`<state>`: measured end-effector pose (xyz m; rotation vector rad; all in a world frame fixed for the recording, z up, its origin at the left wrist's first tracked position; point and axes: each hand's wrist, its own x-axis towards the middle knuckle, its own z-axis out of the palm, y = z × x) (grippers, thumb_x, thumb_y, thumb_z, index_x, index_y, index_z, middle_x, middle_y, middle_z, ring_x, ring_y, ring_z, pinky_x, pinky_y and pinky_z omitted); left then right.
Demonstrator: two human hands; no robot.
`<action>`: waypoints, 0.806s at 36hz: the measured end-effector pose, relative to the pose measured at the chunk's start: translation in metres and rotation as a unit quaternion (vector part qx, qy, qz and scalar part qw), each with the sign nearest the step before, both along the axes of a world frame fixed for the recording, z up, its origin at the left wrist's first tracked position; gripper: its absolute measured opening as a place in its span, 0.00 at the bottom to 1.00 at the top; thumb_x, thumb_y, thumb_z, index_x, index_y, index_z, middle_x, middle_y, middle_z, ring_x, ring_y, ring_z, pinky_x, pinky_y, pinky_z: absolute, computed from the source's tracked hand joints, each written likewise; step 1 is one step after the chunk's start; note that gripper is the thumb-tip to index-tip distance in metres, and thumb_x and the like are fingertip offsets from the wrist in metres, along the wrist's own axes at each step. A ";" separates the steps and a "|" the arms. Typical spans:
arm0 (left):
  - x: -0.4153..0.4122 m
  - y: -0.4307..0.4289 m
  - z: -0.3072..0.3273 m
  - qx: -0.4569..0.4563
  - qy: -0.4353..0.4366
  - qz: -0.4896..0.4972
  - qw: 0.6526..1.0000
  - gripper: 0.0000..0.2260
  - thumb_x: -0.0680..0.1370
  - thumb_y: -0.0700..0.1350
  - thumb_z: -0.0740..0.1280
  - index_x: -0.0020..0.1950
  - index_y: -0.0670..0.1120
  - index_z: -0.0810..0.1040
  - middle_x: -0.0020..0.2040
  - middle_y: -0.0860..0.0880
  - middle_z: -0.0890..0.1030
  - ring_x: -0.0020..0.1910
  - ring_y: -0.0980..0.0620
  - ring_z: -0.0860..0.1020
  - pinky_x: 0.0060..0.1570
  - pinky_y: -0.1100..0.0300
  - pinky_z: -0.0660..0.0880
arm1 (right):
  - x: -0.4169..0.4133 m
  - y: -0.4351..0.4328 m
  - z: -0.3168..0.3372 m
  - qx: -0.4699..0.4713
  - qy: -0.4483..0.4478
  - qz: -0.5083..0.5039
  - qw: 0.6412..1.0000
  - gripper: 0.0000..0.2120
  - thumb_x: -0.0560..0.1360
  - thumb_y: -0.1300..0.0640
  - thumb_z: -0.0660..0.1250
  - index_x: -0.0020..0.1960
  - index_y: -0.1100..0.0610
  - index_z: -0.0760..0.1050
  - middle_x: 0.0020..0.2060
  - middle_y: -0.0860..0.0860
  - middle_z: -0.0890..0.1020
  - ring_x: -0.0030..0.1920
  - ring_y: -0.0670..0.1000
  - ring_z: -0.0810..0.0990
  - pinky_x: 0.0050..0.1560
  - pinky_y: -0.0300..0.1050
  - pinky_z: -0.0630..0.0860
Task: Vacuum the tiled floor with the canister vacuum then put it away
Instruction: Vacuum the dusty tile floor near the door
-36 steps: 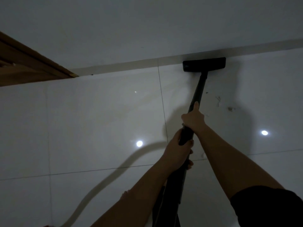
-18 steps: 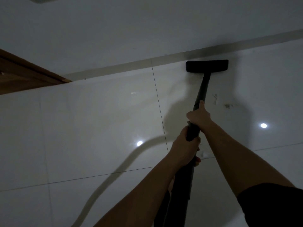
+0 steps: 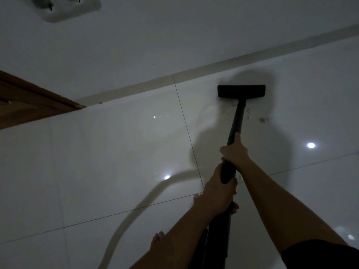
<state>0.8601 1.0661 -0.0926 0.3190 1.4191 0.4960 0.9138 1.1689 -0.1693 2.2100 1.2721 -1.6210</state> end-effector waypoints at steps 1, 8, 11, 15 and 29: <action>0.003 -0.003 0.002 0.002 -0.007 0.002 1.000 0.17 0.79 0.47 0.58 0.68 0.58 0.64 0.41 0.47 0.75 0.25 0.51 0.74 0.25 0.61 0.73 | 0.004 -0.002 0.001 0.000 -0.001 -0.002 1.000 0.40 0.75 0.64 0.60 0.78 0.50 0.42 0.61 0.65 0.72 0.45 0.60 0.79 0.53 0.57 0.79; 0.026 -0.016 0.007 0.007 -0.018 -0.017 1.000 0.19 0.80 0.44 0.57 0.70 0.56 0.61 0.40 0.47 0.73 0.26 0.51 0.74 0.22 0.65 0.72 | 0.031 -0.020 0.009 -0.001 -0.018 -0.018 1.000 0.39 0.76 0.64 0.61 0.78 0.50 0.42 0.61 0.65 0.73 0.41 0.58 0.78 0.51 0.53 0.79; 0.033 -0.024 0.009 0.010 -0.021 -0.029 0.999 0.19 0.80 0.44 0.57 0.71 0.56 0.61 0.40 0.48 0.73 0.25 0.52 0.74 0.21 0.66 0.72 | 0.042 -0.030 0.009 -0.003 -0.026 -0.022 0.999 0.40 0.75 0.64 0.61 0.78 0.51 0.41 0.62 0.66 0.72 0.43 0.59 0.78 0.54 0.56 0.79; 0.039 -0.035 0.012 0.015 -0.018 -0.049 0.999 0.18 0.80 0.44 0.57 0.70 0.55 0.62 0.39 0.49 0.73 0.26 0.52 0.73 0.21 0.67 0.73 | 0.051 -0.044 0.007 -0.001 -0.034 -0.036 0.999 0.40 0.75 0.65 0.61 0.78 0.51 0.42 0.61 0.66 0.73 0.43 0.59 0.78 0.55 0.57 0.79; 0.028 -0.072 0.005 0.008 0.047 -0.063 0.997 0.18 0.72 0.52 0.58 0.62 0.59 0.66 0.36 0.50 0.77 0.29 0.44 0.78 0.66 0.34 0.64 | 0.029 -0.079 0.002 -0.003 -0.009 -0.021 1.000 0.38 0.74 0.65 0.62 0.78 0.52 0.46 0.64 0.65 0.71 0.56 0.63 0.78 0.57 0.51 0.76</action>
